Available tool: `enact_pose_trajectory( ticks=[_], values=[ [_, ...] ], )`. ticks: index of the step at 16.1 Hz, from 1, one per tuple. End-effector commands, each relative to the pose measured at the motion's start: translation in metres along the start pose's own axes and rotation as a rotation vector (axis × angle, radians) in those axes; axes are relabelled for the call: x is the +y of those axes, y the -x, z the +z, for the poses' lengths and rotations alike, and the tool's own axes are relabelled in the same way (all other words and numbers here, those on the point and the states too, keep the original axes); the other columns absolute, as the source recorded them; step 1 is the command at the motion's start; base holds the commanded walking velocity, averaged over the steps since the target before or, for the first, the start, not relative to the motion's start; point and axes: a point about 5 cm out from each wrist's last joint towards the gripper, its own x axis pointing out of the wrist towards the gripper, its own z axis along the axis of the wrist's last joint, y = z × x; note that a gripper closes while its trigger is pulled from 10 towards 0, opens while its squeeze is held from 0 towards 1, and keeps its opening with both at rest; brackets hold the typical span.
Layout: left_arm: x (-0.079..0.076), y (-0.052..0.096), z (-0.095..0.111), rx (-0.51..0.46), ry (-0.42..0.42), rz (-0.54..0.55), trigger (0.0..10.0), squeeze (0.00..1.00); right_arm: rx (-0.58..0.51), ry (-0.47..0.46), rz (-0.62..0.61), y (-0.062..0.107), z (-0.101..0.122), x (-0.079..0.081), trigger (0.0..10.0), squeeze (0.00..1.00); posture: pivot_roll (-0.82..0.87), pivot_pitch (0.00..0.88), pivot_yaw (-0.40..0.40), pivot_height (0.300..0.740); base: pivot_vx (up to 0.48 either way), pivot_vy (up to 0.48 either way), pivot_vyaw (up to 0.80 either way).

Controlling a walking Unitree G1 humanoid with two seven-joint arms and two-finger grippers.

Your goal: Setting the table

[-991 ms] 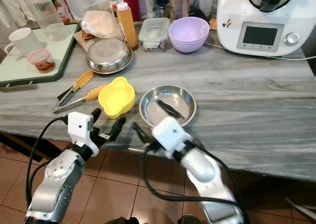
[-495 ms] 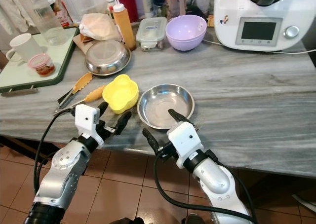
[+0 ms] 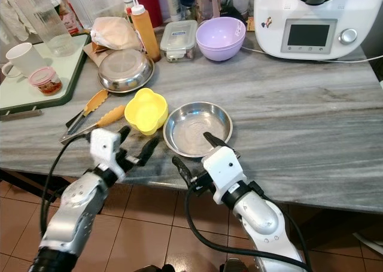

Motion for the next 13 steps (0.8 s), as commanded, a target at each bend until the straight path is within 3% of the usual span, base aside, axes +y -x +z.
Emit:
enact_pose_trajectory(
  ticks=[1,4,7,13],
  values=[
    [0.012,0.012,0.004,-0.015,-0.030,0.055,10.0,0.00,-0.022,-0.004,-0.002,-0.004,0.004,0.000,10.0,1.00,-0.18,0.153,0.163,0.740,0.000,0.000,0.00],
    [0.016,0.033,0.010,-0.040,-0.030,0.112,10.0,0.00,-0.024,-0.009,-0.020,-0.006,0.003,-0.005,10.0,1.00,-0.16,0.152,0.152,0.740,0.000,0.000,0.00],
    [0.011,0.058,0.015,-0.054,-0.032,0.162,10.0,0.00,-0.025,-0.007,-0.027,-0.007,0.002,-0.007,10.0,1.00,-0.13,0.147,0.141,0.740,0.000,0.000,0.00],
    [0.001,0.097,0.006,-0.004,0.000,0.289,10.0,0.00,-0.012,-0.003,-0.121,0.003,-0.004,-0.018,10.0,1.00,-0.11,0.152,0.123,0.740,0.000,0.000,0.00]
  ],
)
